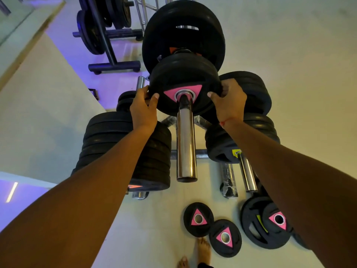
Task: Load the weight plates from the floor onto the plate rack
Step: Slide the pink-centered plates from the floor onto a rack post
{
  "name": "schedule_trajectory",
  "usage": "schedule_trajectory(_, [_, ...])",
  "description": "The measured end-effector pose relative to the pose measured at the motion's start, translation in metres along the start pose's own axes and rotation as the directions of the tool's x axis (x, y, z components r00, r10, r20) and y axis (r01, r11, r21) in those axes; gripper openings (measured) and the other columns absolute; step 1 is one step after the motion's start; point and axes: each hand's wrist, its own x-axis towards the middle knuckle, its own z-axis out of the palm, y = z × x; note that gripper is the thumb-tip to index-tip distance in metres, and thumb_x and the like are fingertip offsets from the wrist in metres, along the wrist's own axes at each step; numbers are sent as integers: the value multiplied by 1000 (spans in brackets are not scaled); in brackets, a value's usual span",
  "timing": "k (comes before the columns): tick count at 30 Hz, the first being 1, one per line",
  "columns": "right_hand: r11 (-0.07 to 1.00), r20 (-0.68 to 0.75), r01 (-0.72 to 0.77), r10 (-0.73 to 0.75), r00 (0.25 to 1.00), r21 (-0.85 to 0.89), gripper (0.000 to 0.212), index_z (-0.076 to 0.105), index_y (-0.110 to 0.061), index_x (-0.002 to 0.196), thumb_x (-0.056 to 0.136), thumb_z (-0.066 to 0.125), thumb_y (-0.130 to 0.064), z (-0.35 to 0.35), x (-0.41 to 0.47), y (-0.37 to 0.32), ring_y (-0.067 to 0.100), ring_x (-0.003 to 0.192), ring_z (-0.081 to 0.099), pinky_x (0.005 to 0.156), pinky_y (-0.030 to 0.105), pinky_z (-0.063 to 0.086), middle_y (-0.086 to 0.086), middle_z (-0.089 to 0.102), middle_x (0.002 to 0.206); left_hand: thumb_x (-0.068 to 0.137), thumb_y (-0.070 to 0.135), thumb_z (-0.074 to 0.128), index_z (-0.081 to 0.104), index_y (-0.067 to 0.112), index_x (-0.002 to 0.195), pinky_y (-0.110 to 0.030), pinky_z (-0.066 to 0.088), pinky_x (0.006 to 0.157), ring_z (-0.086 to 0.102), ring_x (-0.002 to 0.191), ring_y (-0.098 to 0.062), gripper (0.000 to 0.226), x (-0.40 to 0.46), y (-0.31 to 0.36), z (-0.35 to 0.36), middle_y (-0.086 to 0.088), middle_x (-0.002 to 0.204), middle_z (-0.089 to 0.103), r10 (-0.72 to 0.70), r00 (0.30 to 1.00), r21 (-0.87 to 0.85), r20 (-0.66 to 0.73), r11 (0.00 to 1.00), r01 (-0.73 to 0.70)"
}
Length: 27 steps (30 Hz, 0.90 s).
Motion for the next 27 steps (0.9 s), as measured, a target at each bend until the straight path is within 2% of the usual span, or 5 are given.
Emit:
schedule_trajectory(3, [1000,53,-2,0,999,31,40,59,-16,125,89,75,-17,-5,-22,6,9,112,59,95,21,49,-1,65,120,104,30,53,46,12,148,-20,45,96,58,123,-19,48,-23,-8,-2,-11,135,61,-34,998,5,50,999,34])
schedule_trajectory(5, [1000,68,-8,7,998,17,39,60,-16,126,90,74,-17,-11,-42,15,12,116,58,99,26,50,0,64,123,105,29,52,45,13,148,-14,45,90,60,118,-20,46,-45,-15,-2,-11,130,63,-58,995,32,78,998,55])
schedule_trajectory(14, [966,276,-208,245,929,-154,29,67,-10,114,88,74,-21,-44,-163,109,24,98,62,83,33,50,10,69,109,100,22,59,60,5,123,-33,50,90,65,105,-26,28,-170,-75,21,-13,110,69,-146,950,266,277,961,71])
schedule_trajectory(18, [920,340,-301,375,862,-252,34,66,-12,114,85,78,-27,-68,-216,187,16,94,60,78,25,42,4,67,106,95,22,59,65,7,125,-40,53,91,64,109,-37,34,-230,-105,63,-19,120,68,-269,883,335,385,932,138])
schedule_trajectory(27, [734,376,-543,677,633,-407,53,59,-10,129,85,79,-31,-105,-327,432,32,113,62,94,40,49,14,64,123,99,29,61,55,13,137,-35,47,94,57,125,-31,42,-370,-230,236,-13,138,59,-435,622,489,651,867,94])
